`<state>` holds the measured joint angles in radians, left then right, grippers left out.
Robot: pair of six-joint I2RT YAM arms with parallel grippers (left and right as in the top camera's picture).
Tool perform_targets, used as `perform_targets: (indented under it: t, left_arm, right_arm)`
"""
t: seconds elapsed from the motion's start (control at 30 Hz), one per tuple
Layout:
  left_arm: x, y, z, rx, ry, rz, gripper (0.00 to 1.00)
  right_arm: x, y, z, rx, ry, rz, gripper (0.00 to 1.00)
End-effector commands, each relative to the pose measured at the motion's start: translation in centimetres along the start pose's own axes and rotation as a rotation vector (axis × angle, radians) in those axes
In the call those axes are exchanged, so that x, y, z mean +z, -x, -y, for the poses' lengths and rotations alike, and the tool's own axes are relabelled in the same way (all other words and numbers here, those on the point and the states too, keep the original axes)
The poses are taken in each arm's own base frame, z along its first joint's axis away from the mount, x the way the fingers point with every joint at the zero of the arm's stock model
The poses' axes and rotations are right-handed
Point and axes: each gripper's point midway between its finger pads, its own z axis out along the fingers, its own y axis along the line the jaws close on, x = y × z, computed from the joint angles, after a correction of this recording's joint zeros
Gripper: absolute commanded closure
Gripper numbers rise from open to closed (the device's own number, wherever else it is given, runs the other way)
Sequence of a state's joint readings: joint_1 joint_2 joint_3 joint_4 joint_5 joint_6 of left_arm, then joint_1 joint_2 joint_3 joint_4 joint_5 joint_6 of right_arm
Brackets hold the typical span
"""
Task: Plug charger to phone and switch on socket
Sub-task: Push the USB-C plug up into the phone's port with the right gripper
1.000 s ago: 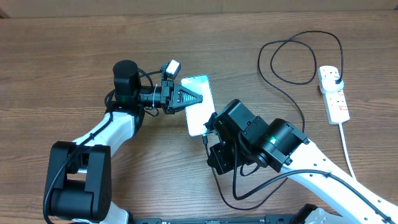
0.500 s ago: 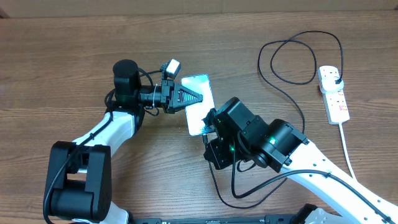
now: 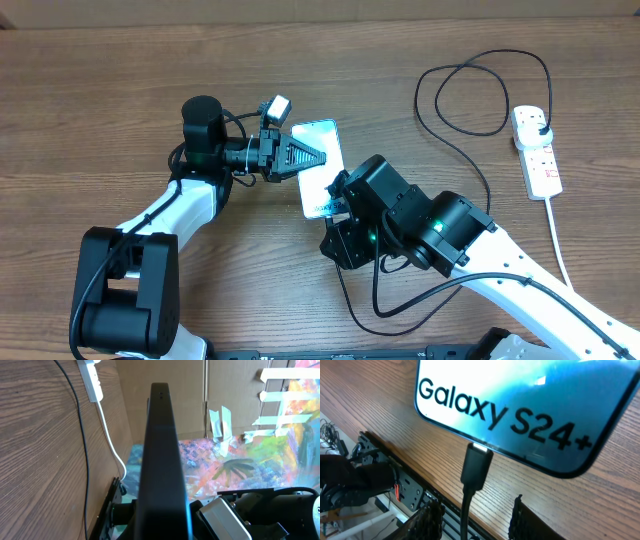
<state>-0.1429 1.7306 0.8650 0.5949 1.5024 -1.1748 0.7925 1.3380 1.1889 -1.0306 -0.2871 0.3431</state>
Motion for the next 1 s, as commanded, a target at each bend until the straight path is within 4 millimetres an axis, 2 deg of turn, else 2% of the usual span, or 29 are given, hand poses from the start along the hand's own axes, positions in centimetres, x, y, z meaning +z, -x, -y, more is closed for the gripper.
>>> perform_targets:
  t: [0.0, 0.13, 0.8, 0.97]
  left_arm:
    - [0.1, 0.4, 0.5, 0.040, -0.002, -0.003, 0.96]
    - [0.1, 0.4, 0.5, 0.040, -0.002, -0.003, 0.96]
    - [0.1, 0.7, 0.4, -0.005, 0.005, 0.015, 0.96]
    - [0.1, 0.7, 0.3, -0.005, 0.006, 0.018, 0.96]
  right_arm:
    - [-0.1, 0.5, 0.0, -0.003, -0.002, 0.023, 0.55]
    - [-0.1, 0.6, -0.1, 0.013, 0.000, 0.027, 0.69]
    - [0.2, 1.2, -0.2, 0.015, 0.009, 0.048, 0.71]
    - [1.0, 0.9, 0.2, 0.047, -0.001, 0.022, 0.77]
